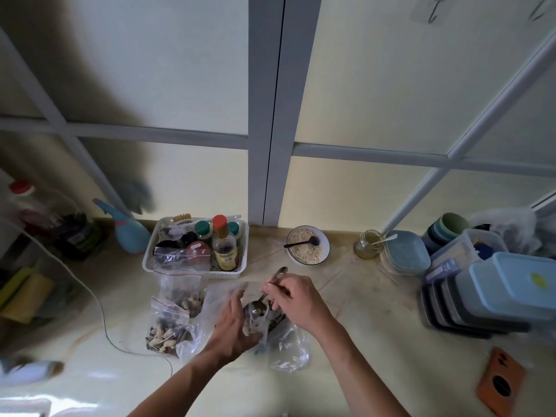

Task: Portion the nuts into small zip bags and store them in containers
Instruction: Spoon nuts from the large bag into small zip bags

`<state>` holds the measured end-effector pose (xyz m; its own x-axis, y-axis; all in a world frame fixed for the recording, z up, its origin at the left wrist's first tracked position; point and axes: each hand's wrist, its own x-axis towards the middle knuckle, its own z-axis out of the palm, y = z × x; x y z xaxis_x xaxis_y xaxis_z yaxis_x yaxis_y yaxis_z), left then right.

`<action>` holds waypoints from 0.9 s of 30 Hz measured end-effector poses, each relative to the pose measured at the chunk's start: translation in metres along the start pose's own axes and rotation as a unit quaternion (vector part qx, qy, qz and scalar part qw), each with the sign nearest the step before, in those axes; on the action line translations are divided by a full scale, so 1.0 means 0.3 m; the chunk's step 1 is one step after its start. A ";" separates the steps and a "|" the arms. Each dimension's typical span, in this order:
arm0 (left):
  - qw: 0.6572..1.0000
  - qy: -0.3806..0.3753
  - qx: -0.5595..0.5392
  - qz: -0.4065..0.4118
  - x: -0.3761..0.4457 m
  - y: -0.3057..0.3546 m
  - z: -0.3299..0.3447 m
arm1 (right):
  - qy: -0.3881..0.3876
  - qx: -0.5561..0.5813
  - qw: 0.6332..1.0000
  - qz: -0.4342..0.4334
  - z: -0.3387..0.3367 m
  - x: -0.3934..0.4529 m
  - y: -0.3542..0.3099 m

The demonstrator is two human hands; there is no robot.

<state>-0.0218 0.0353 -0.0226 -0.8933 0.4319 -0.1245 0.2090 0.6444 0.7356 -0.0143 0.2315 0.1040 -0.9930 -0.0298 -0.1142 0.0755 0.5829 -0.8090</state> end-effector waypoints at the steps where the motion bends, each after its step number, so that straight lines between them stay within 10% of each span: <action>1: 1.000 0.002 0.001 0.008 -0.005 0.002 0.001 | -0.007 -0.009 1.000 0.004 0.001 0.001 0.000; 18: 0.969 0.041 0.208 0.128 -0.024 0.073 -0.013 | 0.027 -0.046 0.998 0.027 0.027 0.015 0.015; 27: 0.968 0.088 0.227 0.065 -0.019 0.027 -0.015 | 0.013 0.033 0.998 -0.061 0.034 -0.057 0.039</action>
<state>-0.0168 0.0353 -0.0129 -0.8937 0.4386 0.0940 0.4409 0.8203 0.3643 0.0044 0.2305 0.0907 -0.9972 -0.0754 0.0011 -0.0403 0.5213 -0.8524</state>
